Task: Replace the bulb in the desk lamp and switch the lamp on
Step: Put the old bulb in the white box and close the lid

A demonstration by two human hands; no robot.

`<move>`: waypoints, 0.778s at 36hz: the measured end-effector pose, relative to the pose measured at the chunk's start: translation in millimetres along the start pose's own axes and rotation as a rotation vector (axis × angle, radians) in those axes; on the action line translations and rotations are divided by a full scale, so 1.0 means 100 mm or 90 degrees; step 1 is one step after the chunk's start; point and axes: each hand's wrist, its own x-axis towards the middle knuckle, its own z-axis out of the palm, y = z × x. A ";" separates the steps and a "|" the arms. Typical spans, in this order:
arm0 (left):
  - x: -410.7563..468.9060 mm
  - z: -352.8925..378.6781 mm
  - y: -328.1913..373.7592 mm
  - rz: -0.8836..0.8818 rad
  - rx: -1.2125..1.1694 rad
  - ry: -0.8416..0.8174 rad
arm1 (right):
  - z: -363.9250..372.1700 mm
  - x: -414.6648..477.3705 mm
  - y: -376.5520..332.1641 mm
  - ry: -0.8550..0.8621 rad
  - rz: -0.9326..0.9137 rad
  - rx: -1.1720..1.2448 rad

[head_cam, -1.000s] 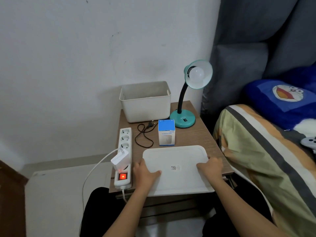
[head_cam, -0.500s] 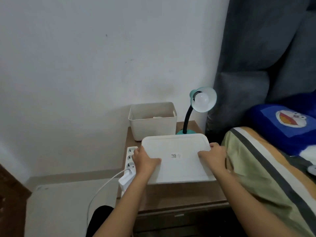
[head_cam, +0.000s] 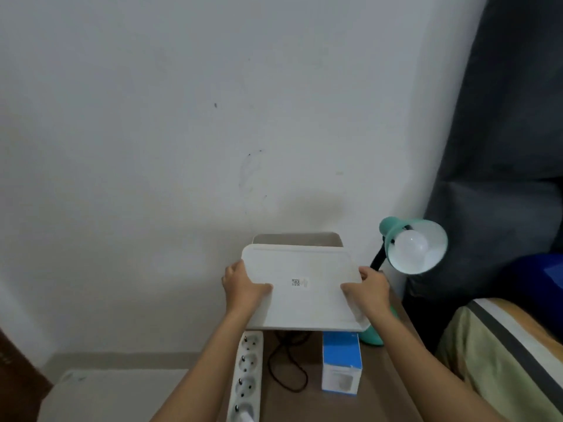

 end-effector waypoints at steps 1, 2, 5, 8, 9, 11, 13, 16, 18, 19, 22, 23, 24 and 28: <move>0.08 0.03 -0.01 0.001 -0.004 -0.001 | 0.04 0.08 -0.01 0.005 -0.007 -0.002; 0.16 0.06 -0.03 0.000 -0.007 -0.004 | 0.07 0.16 -0.02 0.009 -0.014 -0.004; 0.38 0.16 -0.10 0.000 -0.008 -0.017 | 0.19 0.38 -0.01 0.012 -0.035 -0.018; 0.55 0.24 -0.18 0.009 -0.012 -0.026 | 0.28 0.55 0.00 0.011 -0.049 -0.036; 0.60 0.26 -0.20 0.012 -0.015 -0.028 | 0.30 0.61 0.02 0.014 -0.062 -0.045; 0.68 0.29 -0.23 0.024 -0.021 -0.033 | 0.33 0.70 0.03 0.023 -0.086 -0.058; 0.76 0.33 -0.25 0.041 -0.021 -0.040 | 0.37 0.79 0.04 0.027 -0.103 -0.064; 0.82 0.40 -0.27 0.048 -0.041 -0.055 | 0.44 0.87 0.06 0.023 -0.088 -0.067; 0.86 0.45 -0.29 0.049 -0.054 -0.070 | 0.48 0.91 0.09 0.018 -0.069 -0.071; 0.89 0.48 -0.30 0.048 -0.059 -0.074 | 0.50 0.92 0.11 0.013 -0.069 -0.076; 0.96 0.52 -0.30 0.039 -0.077 -0.075 | 0.53 0.95 0.08 0.007 -0.060 -0.089; 0.99 0.53 -0.29 0.037 -0.080 -0.074 | 0.55 0.96 0.07 0.012 -0.067 -0.082; 1.02 0.54 -0.29 0.036 -0.084 -0.072 | 0.56 0.97 0.05 0.012 -0.068 -0.082; 1.10 0.57 -0.31 0.026 -0.108 -0.072 | 0.62 1.02 0.04 0.024 -0.063 -0.079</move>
